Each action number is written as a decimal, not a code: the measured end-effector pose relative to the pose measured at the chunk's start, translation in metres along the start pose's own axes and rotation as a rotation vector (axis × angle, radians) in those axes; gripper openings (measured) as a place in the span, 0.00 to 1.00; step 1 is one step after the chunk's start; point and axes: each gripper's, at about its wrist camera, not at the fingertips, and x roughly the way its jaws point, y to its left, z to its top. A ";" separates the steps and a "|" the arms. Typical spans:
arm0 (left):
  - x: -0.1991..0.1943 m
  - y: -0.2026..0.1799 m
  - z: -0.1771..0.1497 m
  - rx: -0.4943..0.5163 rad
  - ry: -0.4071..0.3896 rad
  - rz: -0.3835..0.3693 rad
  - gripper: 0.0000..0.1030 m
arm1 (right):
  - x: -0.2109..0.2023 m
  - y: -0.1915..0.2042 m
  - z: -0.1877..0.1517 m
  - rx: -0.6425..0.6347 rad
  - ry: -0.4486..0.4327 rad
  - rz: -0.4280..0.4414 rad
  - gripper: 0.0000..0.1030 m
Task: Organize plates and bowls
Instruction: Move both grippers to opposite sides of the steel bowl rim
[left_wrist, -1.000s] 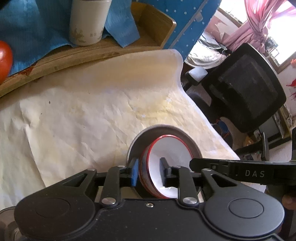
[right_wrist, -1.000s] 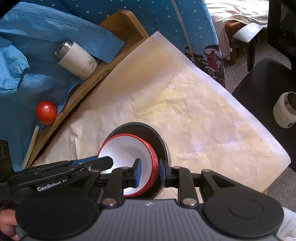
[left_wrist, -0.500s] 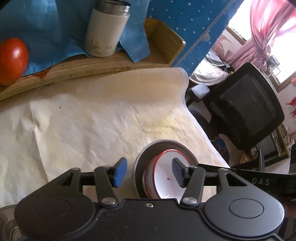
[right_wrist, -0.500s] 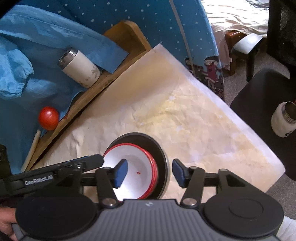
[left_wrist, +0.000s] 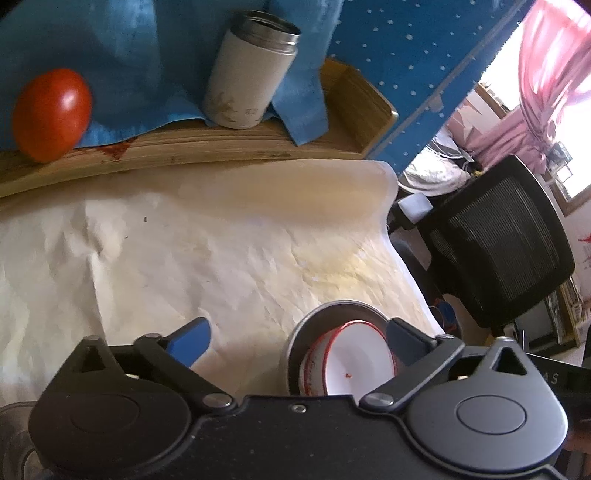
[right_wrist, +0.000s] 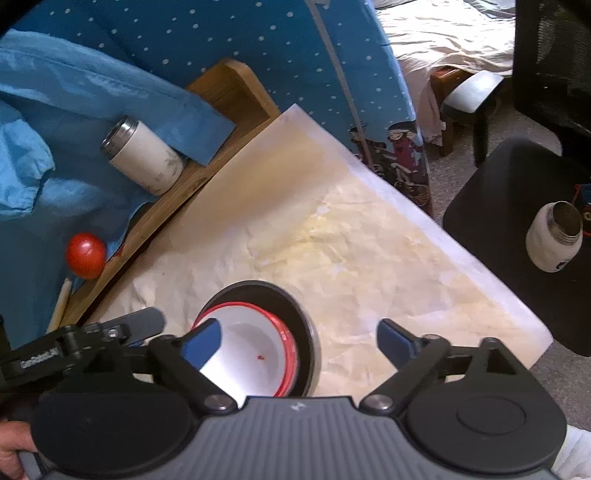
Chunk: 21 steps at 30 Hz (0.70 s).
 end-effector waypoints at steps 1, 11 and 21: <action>0.000 0.001 0.000 -0.005 -0.002 0.002 0.99 | -0.001 0.000 0.000 0.000 -0.006 -0.005 0.96; -0.009 0.006 0.003 -0.032 -0.079 0.060 0.99 | -0.004 -0.007 0.000 0.018 -0.058 -0.030 1.00; -0.013 0.014 0.005 -0.016 -0.076 0.123 0.99 | -0.003 -0.006 0.000 -0.090 -0.115 -0.204 1.00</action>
